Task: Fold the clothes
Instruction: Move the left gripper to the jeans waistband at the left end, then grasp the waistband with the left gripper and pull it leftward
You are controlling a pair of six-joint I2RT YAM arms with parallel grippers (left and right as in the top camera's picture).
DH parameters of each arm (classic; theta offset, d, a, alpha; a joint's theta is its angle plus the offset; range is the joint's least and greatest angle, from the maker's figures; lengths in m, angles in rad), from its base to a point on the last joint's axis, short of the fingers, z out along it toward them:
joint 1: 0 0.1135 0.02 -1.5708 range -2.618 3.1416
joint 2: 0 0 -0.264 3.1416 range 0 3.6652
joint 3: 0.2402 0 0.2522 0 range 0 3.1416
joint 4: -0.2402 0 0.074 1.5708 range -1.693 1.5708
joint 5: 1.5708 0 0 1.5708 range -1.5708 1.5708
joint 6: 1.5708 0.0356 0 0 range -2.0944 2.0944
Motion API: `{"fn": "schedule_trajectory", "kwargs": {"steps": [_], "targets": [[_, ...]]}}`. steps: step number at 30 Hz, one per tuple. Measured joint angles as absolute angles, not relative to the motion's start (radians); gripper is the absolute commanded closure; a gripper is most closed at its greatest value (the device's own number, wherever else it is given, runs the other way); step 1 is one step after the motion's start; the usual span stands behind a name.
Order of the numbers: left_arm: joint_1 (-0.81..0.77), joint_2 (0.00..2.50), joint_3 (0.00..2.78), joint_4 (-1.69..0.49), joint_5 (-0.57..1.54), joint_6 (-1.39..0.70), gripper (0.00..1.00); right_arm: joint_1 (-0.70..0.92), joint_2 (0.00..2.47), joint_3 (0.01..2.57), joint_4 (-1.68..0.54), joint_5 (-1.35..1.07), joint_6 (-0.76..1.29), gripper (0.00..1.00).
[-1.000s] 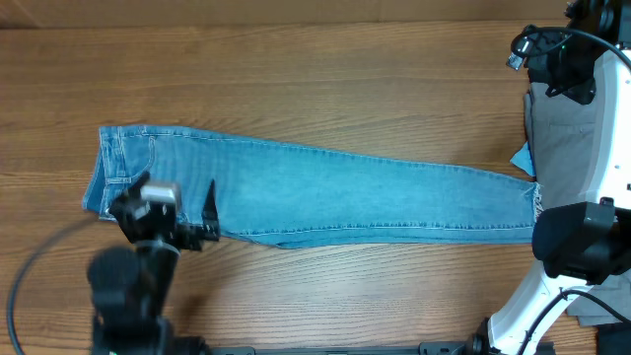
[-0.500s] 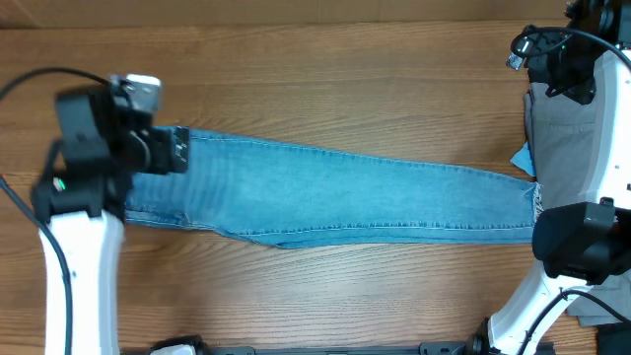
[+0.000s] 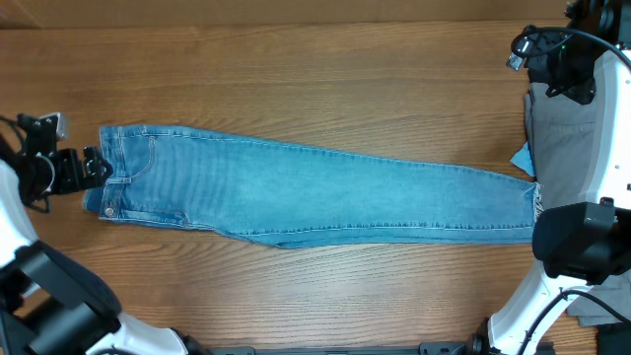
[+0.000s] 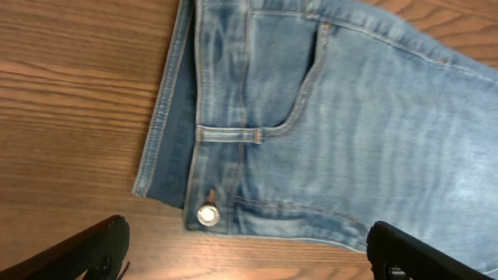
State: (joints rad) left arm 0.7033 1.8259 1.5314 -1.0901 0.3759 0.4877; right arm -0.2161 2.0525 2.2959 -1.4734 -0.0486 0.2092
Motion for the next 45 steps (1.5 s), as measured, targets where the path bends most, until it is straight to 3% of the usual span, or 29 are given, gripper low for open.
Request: {"fn": "schedule_trajectory", "kwargs": {"steps": [13, 24, 45], "targets": [[0.741, 2.028, 1.534, -0.994, 0.345, 0.650, 0.00, -0.216, 2.053, 2.296, -1.473, -0.048, 0.209, 0.00], [0.737, 2.050, 1.535, -0.971, 0.374, 0.778, 0.00, -0.216, 2.053, 2.296, -1.473, -0.048, 0.209, 0.00], [0.726, 2.157, 1.554, -0.991, 0.448, 0.807, 0.00, -0.216, 2.053, 2.296, -1.472, -0.048, 0.209, 0.00]]}}
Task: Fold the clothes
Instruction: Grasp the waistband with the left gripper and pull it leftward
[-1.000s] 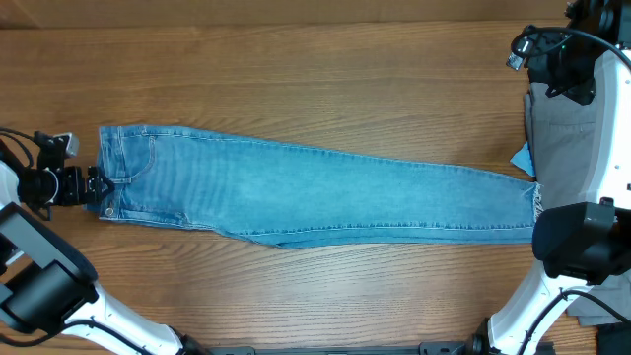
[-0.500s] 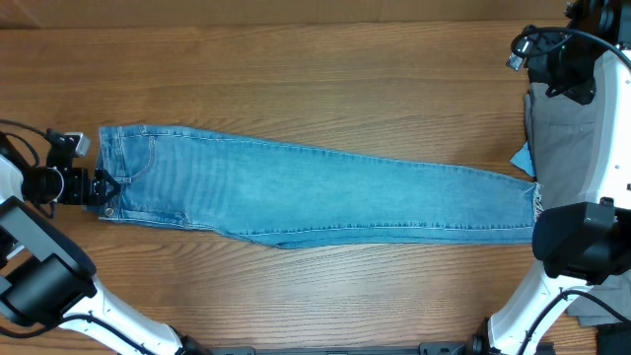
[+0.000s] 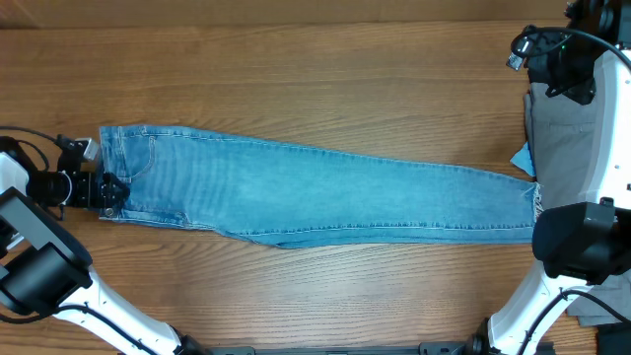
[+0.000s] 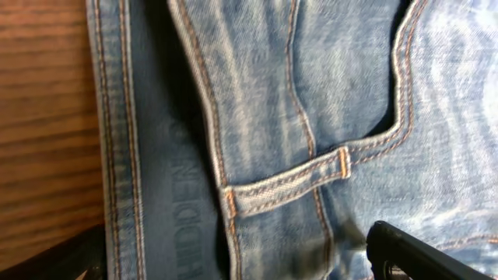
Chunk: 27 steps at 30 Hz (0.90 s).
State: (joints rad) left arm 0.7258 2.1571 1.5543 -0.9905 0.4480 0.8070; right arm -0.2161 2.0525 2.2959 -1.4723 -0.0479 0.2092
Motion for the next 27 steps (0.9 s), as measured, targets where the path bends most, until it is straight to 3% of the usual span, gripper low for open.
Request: {"fn": "schedule_trajectory", "kwargs": {"steps": [14, 17, 19, 23, 26, 27], "targets": [[0.726, 2.162, 1.557, -0.983, 0.487, 0.749, 0.02, -0.216, 2.053, 2.296, -1.473, -0.048, 0.209, 0.00], [0.726, 2.163, 1.557, -0.979, 0.495, 0.726, 0.42, -0.216, 2.053, 2.296, -1.473, -0.048, 0.209, 0.00], [0.726, 2.166, 1.557, -0.972, 0.498, 0.719, 0.58, -0.216, 2.053, 2.296, -1.473, -0.048, 0.209, 0.00], [0.726, 2.170, 1.557, -0.968, 0.497, 0.706, 0.75, -0.216, 2.053, 2.296, -1.473, -0.049, 0.209, 0.00], [0.726, 2.170, 1.557, -0.968, 0.498, 0.700, 0.96, -0.216, 2.053, 2.296, -1.473, -0.048, 0.209, 0.00], [0.725, 2.170, 1.557, -0.966, 0.498, 0.698, 0.96, -0.216, 2.053, 2.296, -1.473, -0.048, 0.209, 0.00]]}}
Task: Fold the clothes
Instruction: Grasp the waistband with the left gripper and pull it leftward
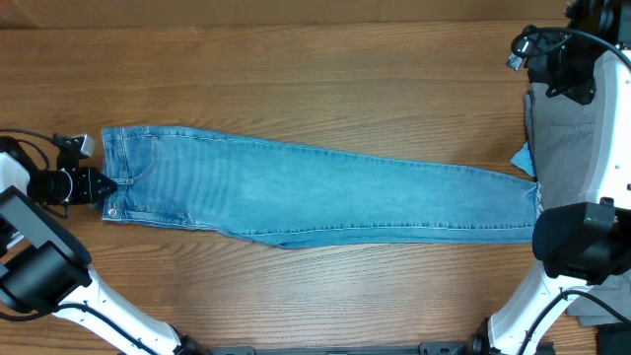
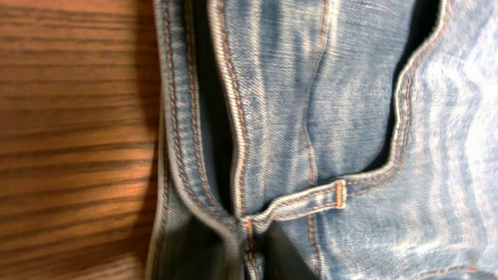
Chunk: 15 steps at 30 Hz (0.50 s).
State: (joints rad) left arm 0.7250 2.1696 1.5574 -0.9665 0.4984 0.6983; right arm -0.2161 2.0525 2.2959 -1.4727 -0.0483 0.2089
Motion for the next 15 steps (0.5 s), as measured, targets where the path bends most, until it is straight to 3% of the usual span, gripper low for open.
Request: {"fn": "schedule_trajectory", "kwargs": {"steps": [7, 15], "targets": [[0.711, 2.170, 1.557, -0.925, 0.419, 0.630, 0.96, -0.216, 2.053, 2.296, -1.473, -0.049, 0.209, 0.00], [0.701, 2.168, 1.633, -0.880, 0.128, 0.478, 0.96, -0.216, 2.053, 2.296, -1.473, -0.049, 0.209, 0.00]]}}
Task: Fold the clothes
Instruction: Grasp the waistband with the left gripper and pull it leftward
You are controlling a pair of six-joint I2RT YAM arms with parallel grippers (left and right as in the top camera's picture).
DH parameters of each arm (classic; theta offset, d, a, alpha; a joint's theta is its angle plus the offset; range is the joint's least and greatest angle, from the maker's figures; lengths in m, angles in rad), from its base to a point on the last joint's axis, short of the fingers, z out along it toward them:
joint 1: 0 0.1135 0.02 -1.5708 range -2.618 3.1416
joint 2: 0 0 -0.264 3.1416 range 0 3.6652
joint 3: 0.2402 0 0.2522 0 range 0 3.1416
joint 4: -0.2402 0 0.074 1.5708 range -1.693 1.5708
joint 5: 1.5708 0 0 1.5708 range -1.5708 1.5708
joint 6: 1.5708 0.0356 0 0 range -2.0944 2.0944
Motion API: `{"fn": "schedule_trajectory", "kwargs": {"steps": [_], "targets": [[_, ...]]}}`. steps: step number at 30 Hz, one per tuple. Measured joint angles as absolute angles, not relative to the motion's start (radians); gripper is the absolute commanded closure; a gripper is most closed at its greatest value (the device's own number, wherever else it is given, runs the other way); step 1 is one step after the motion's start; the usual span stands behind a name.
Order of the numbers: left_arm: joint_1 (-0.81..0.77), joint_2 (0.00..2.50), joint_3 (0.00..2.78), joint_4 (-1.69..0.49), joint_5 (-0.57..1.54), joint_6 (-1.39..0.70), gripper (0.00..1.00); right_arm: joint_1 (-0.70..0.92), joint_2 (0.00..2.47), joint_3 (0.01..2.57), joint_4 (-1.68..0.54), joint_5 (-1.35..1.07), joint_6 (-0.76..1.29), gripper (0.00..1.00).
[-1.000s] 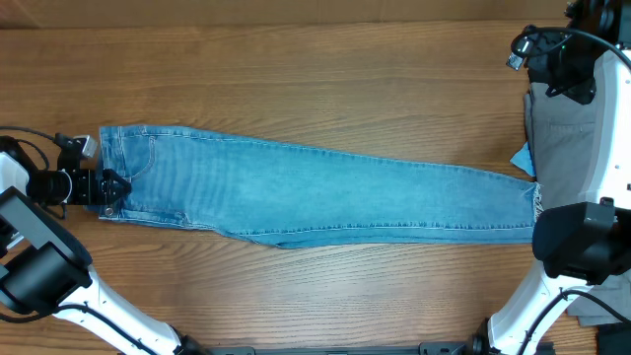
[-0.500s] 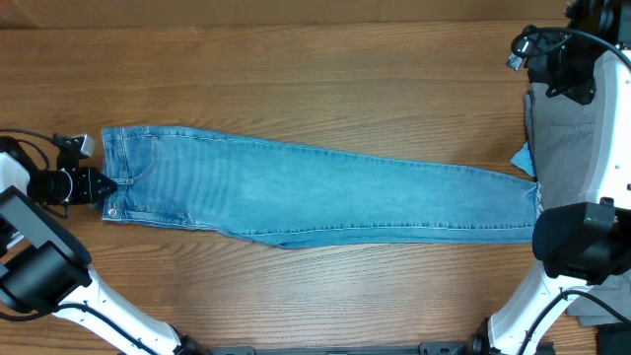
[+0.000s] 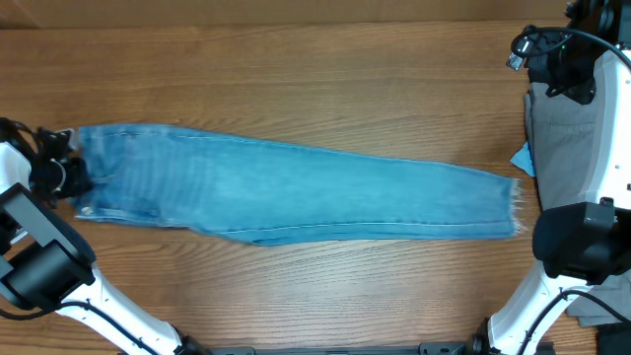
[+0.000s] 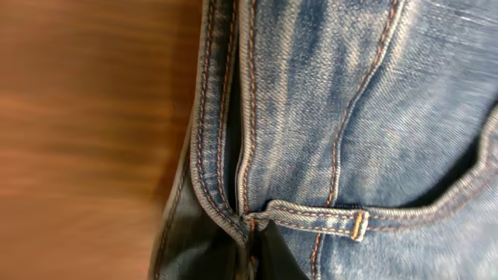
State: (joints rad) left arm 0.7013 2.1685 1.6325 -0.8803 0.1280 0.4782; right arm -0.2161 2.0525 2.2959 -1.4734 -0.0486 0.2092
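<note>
A pair of light blue jeans (image 3: 296,192) lies flat across the wooden table (image 3: 296,79), with the waist at the left and the frayed hem (image 3: 513,212) at the right. My left gripper (image 3: 69,179) is at the waist end, shut on the waistband (image 4: 226,117). In the left wrist view its dark fingers (image 4: 280,257) pinch the band just beside a belt loop (image 4: 311,219), and the picture is blurred. My right gripper (image 3: 537,54) hangs at the far right corner, well away from the jeans; its jaws cannot be made out.
A grey garment (image 3: 562,138) lies at the right edge with a small blue piece (image 3: 521,158) beside it, just past the hem. The right arm's base (image 3: 582,242) stands at the right edge. Bare wood lies in front of and behind the jeans.
The whole pair of jeans has shifted left; the hem now lies clear of the right arm's base. My left gripper has moved left with the waistband, still shut on it.
First my left gripper stood open just off the waist, near the button. Then its open fingers were around the waistband. Then they were shut on the band by the belt loop. Now the jeans lie further left, and the right arm has not moved.
</note>
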Motion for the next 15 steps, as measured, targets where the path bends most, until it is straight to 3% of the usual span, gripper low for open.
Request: {"fn": "schedule_trajectory", "kwargs": {"steps": [10, 11, 13, 15], "targets": [[0.722, 2.183, 1.814, -0.950, -0.070, 0.409, 0.94, -0.216, 2.053, 2.296, -1.473, -0.049, 0.209, 0.00], [0.722, 2.183, 1.821, -0.952, -0.075, 0.403, 0.77, -0.216, 2.053, 2.296, -1.473, -0.049, 0.209, 0.00], [0.722, 2.183, 1.824, -0.960, -0.083, 0.395, 0.00, -0.216, 2.053, 2.296, -1.473, -0.048, 0.209, 0.00], [0.722, 2.183, 1.824, -0.969, -0.096, 0.391, 0.00, -0.216, 2.053, 2.296, -1.473, -0.048, 0.209, 0.00]]}}
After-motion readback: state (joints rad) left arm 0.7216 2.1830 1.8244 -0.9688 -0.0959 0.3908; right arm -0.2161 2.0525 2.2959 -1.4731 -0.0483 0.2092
